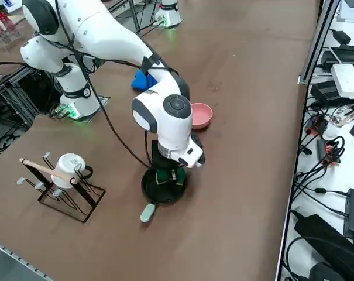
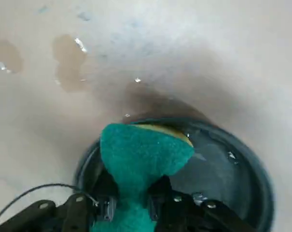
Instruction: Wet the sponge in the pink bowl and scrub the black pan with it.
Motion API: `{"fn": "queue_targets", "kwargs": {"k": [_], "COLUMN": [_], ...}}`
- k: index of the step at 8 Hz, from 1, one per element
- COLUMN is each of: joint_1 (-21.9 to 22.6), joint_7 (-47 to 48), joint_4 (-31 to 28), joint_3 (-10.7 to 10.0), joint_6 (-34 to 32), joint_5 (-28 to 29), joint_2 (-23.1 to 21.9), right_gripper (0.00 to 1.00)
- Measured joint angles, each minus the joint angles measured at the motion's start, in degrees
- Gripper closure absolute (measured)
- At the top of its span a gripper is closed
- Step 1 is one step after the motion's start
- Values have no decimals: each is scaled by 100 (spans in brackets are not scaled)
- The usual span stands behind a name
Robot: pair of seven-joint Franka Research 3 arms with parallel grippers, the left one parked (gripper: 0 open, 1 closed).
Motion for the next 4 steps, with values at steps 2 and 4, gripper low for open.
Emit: {"fn": "queue_targets", "kwargs": {"k": [2,4], "joint_1": [-50,-245], "joint_7": [-46,-307], "joint_4": [-1,-2], "joint_3": [0,-3], "joint_6": [-283,-488], "joint_5": [28,40], "joint_2": [-19,-30], "right_gripper": [65,65]}}
